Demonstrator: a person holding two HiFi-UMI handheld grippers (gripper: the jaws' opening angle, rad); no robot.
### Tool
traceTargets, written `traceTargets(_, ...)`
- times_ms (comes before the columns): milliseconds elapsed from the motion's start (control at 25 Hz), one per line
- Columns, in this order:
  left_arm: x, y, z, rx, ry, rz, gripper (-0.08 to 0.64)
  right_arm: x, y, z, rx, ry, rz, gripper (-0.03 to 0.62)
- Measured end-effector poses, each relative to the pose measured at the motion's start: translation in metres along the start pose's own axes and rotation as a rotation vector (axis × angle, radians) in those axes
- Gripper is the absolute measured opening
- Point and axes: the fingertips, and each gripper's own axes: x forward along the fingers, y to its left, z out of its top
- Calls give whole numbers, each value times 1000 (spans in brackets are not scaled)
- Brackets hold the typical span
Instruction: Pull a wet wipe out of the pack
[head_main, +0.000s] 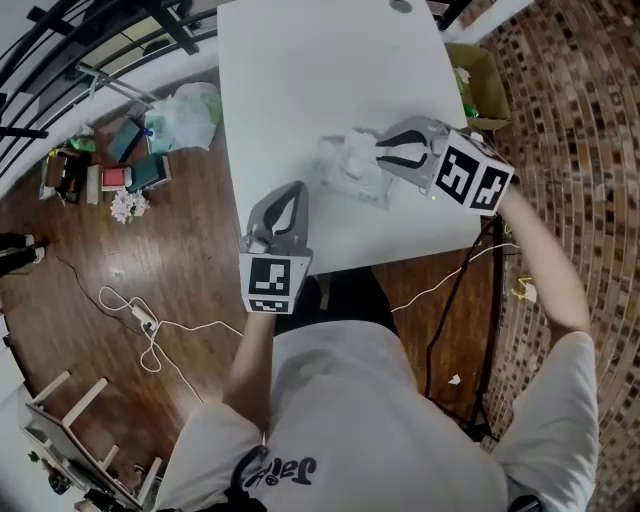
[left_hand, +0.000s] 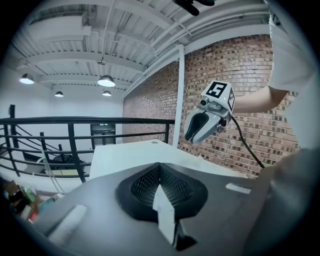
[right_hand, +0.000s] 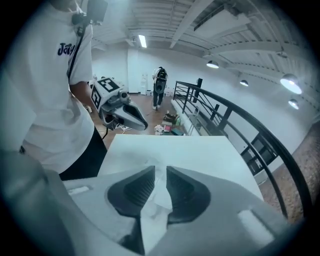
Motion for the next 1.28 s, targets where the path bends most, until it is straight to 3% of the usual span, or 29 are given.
traceTargets(320, 9, -20, -13, 25, 13, -61, 14, 77, 36, -32, -32, 104, 119, 71)
traceTargets(640, 8, -38, -24, 19, 30, -88, 14, 113, 41, -56, -100, 200, 118, 69)
traceTargets(800, 7, -40, -29, 13, 39, -91, 14, 118, 40, -58, -180, 250, 132, 63)
traceTargets(1040, 5, -37, -35, 6, 46, -86, 14, 124, 48, -67, -437, 367, 222, 37)
traceTargets(1280, 1, -30, -38, -8, 46, -69, 14, 134, 49, -70, -466, 434, 297, 40)
